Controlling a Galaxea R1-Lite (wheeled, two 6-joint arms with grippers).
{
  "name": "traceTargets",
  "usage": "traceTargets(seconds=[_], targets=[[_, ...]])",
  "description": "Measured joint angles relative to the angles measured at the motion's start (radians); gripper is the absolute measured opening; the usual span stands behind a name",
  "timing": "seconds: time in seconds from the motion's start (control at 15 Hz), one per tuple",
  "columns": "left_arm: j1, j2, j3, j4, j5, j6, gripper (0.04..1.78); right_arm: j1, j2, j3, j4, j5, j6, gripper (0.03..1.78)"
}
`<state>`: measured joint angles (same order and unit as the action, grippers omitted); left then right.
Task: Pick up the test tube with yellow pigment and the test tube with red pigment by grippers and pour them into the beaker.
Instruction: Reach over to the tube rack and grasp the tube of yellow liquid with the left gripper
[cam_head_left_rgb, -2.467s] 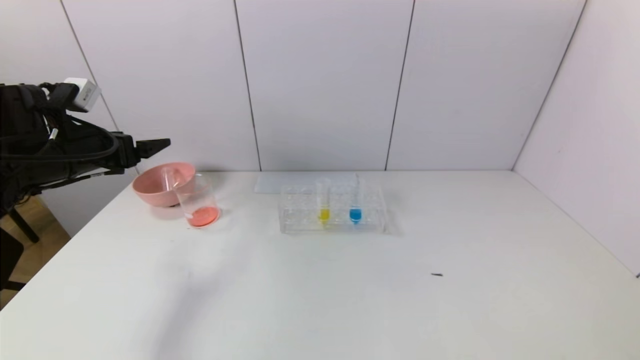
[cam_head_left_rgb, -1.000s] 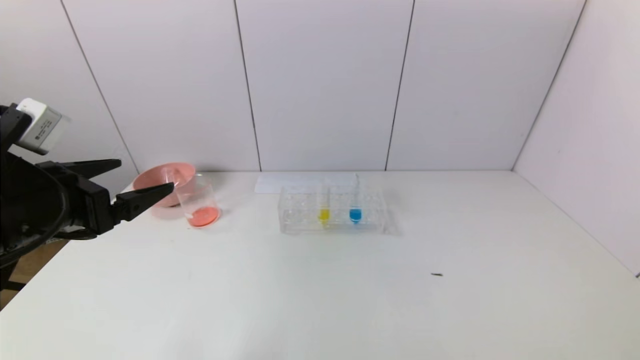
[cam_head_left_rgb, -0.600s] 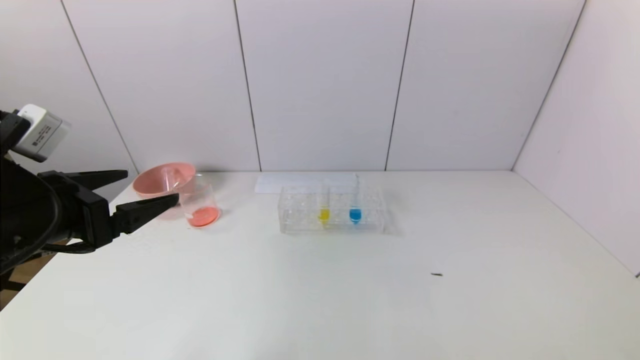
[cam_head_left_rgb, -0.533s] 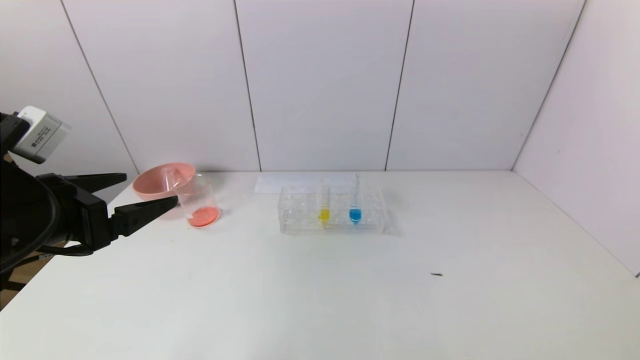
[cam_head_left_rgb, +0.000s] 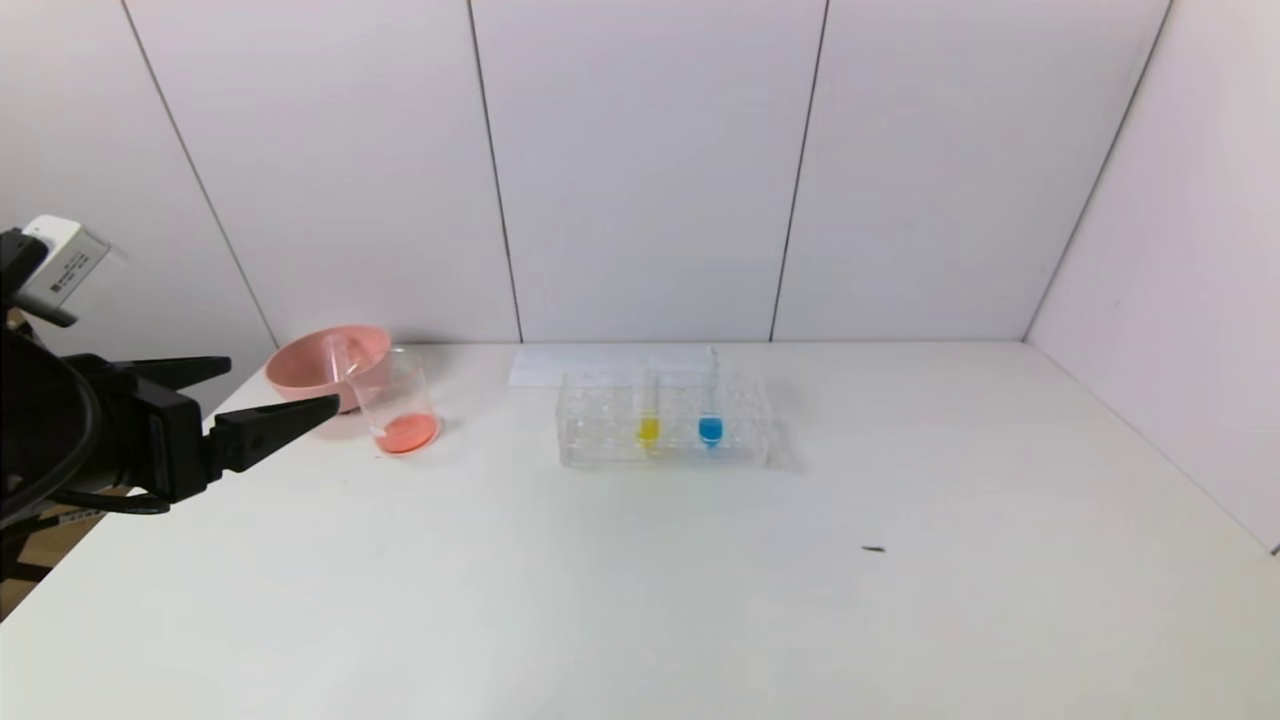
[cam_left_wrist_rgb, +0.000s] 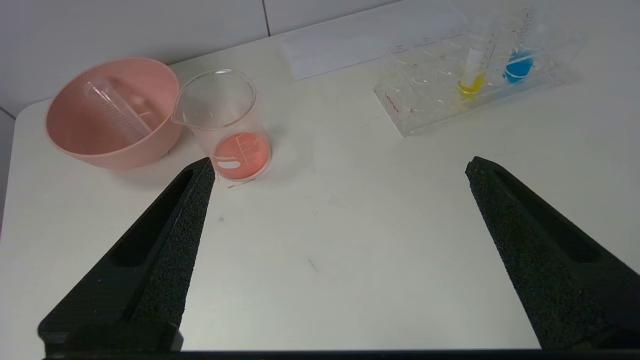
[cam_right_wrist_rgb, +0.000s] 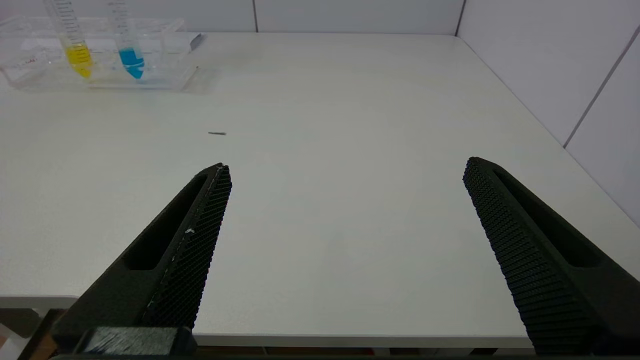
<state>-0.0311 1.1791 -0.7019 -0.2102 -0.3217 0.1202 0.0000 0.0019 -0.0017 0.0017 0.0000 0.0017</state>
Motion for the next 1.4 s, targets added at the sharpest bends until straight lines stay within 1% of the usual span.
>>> traceTargets(seconds=[0.27,0.6,1.0,1.2,1.4], targets=[[0.000,-0.013,0.007,0.032,0.015,-0.011,1.76,0.000,0.000,0.000,0.000,0.000,0.000,1.70],[-0.012,-0.015,0.009,0.034,0.033,-0.006,1.76,0.000,0.000,0.000,0.000,0.000,0.000,1.70],[-0.114,0.013,0.007,0.020,0.032,-0.004,1.76,0.000,0.000,0.000,0.000,0.000,0.000,1.70],[-0.192,0.048,0.007,-0.035,0.034,-0.013,1.76,0.000,0.000,0.000,0.000,0.000,0.000,1.70],[-0.250,0.089,0.007,-0.086,0.034,-0.031,1.76,0.000,0.000,0.000,0.000,0.000,0.000,1.70]])
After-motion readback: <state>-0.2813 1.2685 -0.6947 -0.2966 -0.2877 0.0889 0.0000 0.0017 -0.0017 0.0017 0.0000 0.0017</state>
